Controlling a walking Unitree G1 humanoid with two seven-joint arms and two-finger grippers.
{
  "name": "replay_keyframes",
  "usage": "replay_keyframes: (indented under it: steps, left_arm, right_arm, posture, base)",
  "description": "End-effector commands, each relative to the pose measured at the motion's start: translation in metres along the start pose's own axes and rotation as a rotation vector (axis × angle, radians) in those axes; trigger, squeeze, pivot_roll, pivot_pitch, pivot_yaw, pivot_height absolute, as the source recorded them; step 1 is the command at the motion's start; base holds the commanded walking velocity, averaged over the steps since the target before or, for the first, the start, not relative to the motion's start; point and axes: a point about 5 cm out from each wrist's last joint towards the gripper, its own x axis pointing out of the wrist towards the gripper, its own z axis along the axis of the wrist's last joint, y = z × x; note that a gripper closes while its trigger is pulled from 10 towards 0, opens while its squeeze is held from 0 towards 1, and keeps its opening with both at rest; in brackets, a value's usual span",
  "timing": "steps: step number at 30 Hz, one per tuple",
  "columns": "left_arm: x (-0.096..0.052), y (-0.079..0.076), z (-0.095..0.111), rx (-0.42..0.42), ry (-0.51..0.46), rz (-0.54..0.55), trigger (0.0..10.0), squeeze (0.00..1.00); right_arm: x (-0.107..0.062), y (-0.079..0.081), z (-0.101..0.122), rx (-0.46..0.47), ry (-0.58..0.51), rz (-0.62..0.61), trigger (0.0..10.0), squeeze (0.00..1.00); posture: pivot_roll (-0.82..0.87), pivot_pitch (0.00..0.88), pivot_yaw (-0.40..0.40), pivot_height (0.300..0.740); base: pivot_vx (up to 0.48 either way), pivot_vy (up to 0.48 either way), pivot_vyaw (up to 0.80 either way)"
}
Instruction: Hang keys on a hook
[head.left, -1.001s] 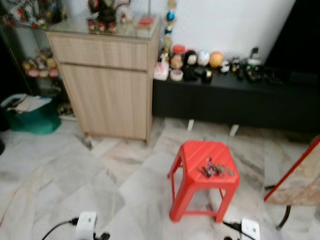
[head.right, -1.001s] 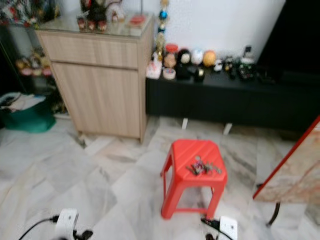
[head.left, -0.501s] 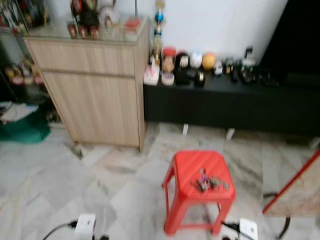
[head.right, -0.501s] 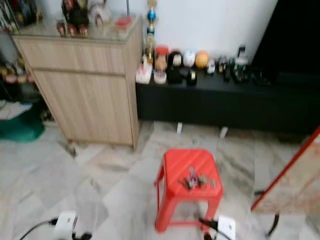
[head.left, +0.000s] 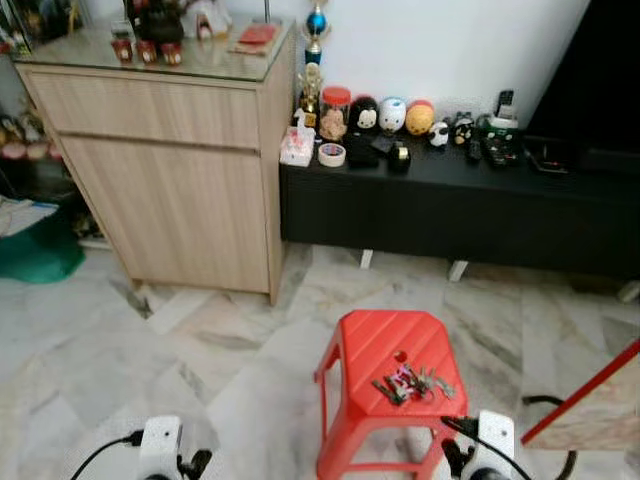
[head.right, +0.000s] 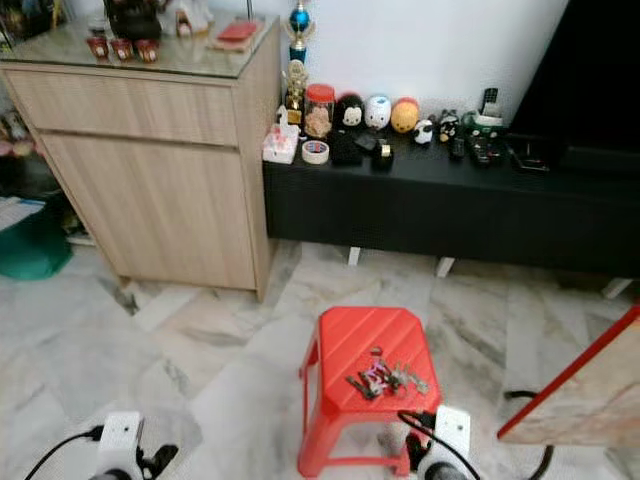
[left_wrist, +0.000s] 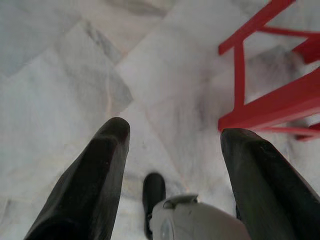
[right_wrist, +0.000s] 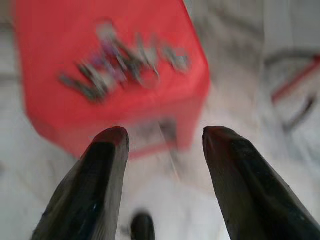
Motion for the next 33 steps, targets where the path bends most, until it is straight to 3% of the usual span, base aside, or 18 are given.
replay_keyframes:
  steps: [1, 2, 3, 5, 6, 7, 10, 11, 17, 23, 28, 31, 33]
  left_arm:
    - [0.0, 0.0, 0.003, -0.024, -0.04, 0.007, 10.0, 0.0]
    - [0.0, 0.0, 0.003, -0.024, -0.04, 0.007, 10.0, 0.0]
    - [-0.001, -0.001, 0.007, -0.022, -0.099, -0.004, 10.0, 0.0]
    - [-0.002, -0.001, 0.009, -0.01, -0.122, -0.01, 10.0, 0.0]
    - [-0.003, -0.002, 0.011, -0.003, -0.151, -0.015, 10.0, 0.0]
    - [0.004, -0.023, 0.054, 0.055, -0.379, -0.059, 10.0, 0.0]
    - [-0.001, -0.038, 0.103, 0.104, -0.61, -0.09, 10.0, 0.0]
    - [-0.003, -0.039, 0.108, 0.106, -0.633, -0.093, 10.0, 0.0]
    - [-0.014, -0.043, 0.121, 0.092, -0.714, -0.149, 10.0, 0.0]
    - [-0.021, -0.033, 0.126, 0.08, -0.745, -0.156, 10.0, 0.0]
    - [-0.03, -0.023, 0.132, 0.096, -0.74, -0.153, 10.0, 0.0]
    - [-0.03, -0.008, 0.13, 0.149, -0.682, -0.173, 10.0, 0.0]
    - [-0.031, -0.007, 0.132, 0.178, -0.678, -0.189, 10.0, 0.0]
  right_arm:
    - [0.001, 0.001, 0.008, -0.011, -0.043, 0.013, 10.0, 0.0]
    - [0.001, 0.001, 0.008, -0.011, -0.043, 0.013, 10.0, 0.0]
    - [0.003, 0.004, 0.027, 0.002, -0.148, 0.033, 10.0, 0.0]
    - [0.003, 0.005, 0.036, -0.001, -0.197, 0.042, 10.0, 0.0]
    - [0.003, 0.01, 0.05, -0.028, -0.281, 0.072, 10.0, 0.0]
    - [0.001, 0.017, 0.058, -0.072, -0.342, 0.103, 10.0, 0.0]
    - [-0.004, 0.027, 0.063, -0.071, -0.412, 0.133, 10.0, 0.0]
    - [-0.005, 0.029, 0.063, -0.071, -0.422, 0.137, 10.0, 0.0]
    - [-0.011, 0.026, 0.057, -0.053, -0.458, 0.099, 10.0, 0.0]
    - [-0.019, 0.028, 0.042, -0.044, -0.488, 0.051, 10.0, 0.0]
    - [-0.032, 0.03, 0.041, -0.074, -0.546, 0.054, 10.0, 0.0]
    - [-0.036, 0.031, 0.031, -0.117, -0.551, 0.045, 10.0, 0.0]
    - [-0.037, 0.03, 0.033, -0.122, -0.564, 0.043, 10.0, 0.0]
  posture:
    - [0.09, 0.0, -0.092, 0.74]
    - [0.09, 0.0, -0.092, 0.74]
    - [0.09, 0.0, -0.086, 0.74]
    - [0.09, 0.0, -0.083, 0.74]
    - [0.08, 0.0, -0.075, 0.74]
    - [0.07, 0.0, -0.068, 0.74]
    - [0.08, 0.0, -0.049, 0.74]
    - [0.08, 0.0, -0.049, 0.74]
    - [0.07, 0.0, -0.003, 0.74]
    - [0.05, 0.0, 0.043, 0.74]
    - [0.05, 0.0, 0.075, 0.74]
    - [0.03, 0.0, 0.119, 0.74]
    - [0.03, 0.0, 0.123, 0.74]
  base:
    - [0.0, 0.0, 0.0]
    - [0.0, 0.0, 0.0]
    - [0.0, 0.0, 0.0]
    - [0.0, 0.0, 0.0]
    - [0.0, 0.0, 0.0]
    - [0.0, 0.0, 0.0]
    - [0.0, 0.0, 0.0]
    - [0.0, 0.0, 0.0]
    - [0.0, 0.0, 0.0]
    - [0.0, 0.0, 0.0]
    - [0.0, 0.0, 0.0]
    - [0.0, 0.0, 0.0]
    - [0.0, 0.0, 0.0]
